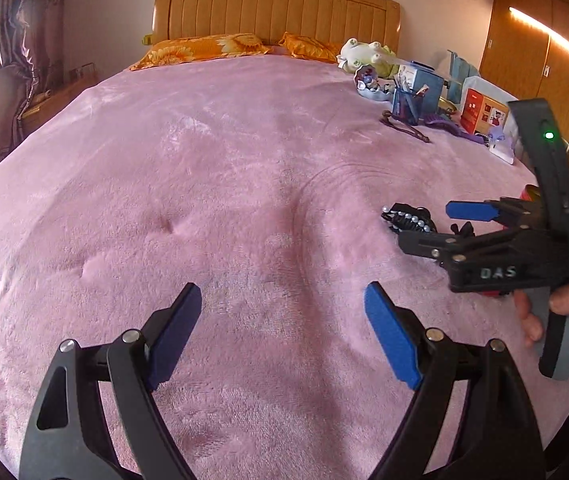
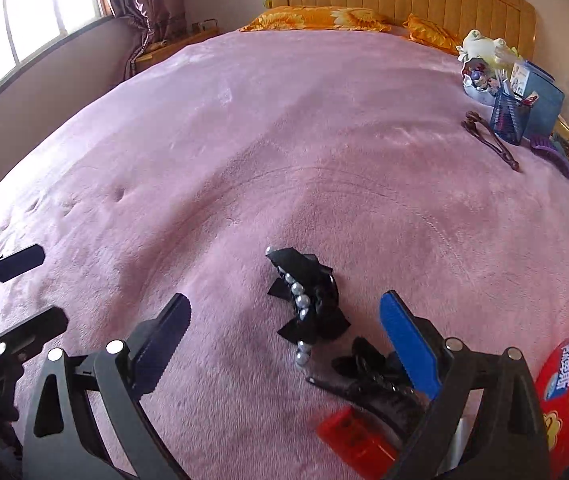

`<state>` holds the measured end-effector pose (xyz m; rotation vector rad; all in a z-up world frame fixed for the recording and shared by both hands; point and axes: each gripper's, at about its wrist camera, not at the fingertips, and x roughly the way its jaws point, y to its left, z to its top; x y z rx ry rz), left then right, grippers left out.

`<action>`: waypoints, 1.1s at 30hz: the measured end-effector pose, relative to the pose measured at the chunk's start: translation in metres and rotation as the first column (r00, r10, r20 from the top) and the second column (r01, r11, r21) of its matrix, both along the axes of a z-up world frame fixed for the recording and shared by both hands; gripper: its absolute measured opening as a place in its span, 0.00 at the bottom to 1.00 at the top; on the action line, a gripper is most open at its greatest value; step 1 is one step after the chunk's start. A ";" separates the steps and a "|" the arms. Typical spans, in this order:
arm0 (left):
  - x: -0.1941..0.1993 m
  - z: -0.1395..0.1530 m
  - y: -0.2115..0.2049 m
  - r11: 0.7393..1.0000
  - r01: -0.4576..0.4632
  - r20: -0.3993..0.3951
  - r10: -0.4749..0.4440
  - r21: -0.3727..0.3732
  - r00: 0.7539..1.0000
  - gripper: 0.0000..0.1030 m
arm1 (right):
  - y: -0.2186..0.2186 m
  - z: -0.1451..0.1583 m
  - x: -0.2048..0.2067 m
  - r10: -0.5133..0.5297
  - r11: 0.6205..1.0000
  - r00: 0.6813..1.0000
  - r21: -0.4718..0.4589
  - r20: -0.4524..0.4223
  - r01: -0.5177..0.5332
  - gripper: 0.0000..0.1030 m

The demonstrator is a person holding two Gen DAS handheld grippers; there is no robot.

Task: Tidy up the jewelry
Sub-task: 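Reach the right gripper to the black pearl claw clip and grasp it, then carry the pearl claw clip into the red tin and release it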

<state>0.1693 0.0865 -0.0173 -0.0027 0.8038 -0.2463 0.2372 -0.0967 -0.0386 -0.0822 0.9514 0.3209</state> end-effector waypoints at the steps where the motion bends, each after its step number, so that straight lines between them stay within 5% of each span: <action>1: -0.001 -0.001 0.002 1.000 0.000 -0.001 0.000 -0.009 1.000 0.80 | 0.003 -0.005 0.006 -0.003 1.000 1.000 -0.009 -0.020 0.003 0.93; 2: -0.001 -0.002 0.003 1.000 0.000 -0.003 0.000 -0.015 1.000 0.80 | 0.005 -0.010 0.010 -0.009 1.000 0.999 -0.022 -0.034 0.008 0.81; 3: -0.001 -0.004 0.004 1.000 0.000 -0.004 0.000 -0.018 1.000 0.80 | 0.006 -0.014 0.013 -0.012 0.999 0.999 -0.036 -0.046 0.010 0.45; 5: -0.001 -0.004 0.005 1.000 -0.002 -0.004 0.002 -0.024 1.000 0.80 | 0.007 -0.017 0.011 -0.004 0.999 0.998 -0.036 -0.062 0.002 0.28; 12: -0.007 0.002 -0.009 0.999 0.016 -0.006 -0.016 -0.051 1.000 0.80 | -0.015 0.034 -0.041 0.006 1.000 0.995 0.027 0.101 -0.009 0.27; 19: -0.012 0.019 -0.082 0.988 0.152 0.020 -0.152 -0.018 0.988 0.80 | -0.129 0.084 -0.091 -0.199 0.980 0.962 0.055 0.187 0.192 0.27; 27: -0.013 0.043 -0.207 0.926 0.374 0.036 -0.373 -0.050 0.927 0.80 | -0.260 0.072 -0.132 -0.420 0.906 0.897 0.008 0.137 0.423 0.27; 31: -0.013 0.039 -0.243 0.913 0.402 0.001 -0.403 -0.065 0.915 0.80 | -0.291 0.049 -0.143 -0.479 0.878 0.876 0.004 0.062 0.480 0.29; 32: -0.014 0.037 -0.246 0.913 0.401 -0.006 -0.402 -0.068 0.915 0.80 | -0.295 0.047 -0.146 -0.488 0.873 0.871 0.005 0.060 0.488 0.43; 33: -0.015 0.035 -0.247 0.915 0.398 -0.013 -0.400 -0.069 0.917 0.80 | -0.298 0.048 -0.150 -0.500 0.866 0.863 0.009 0.074 0.501 0.72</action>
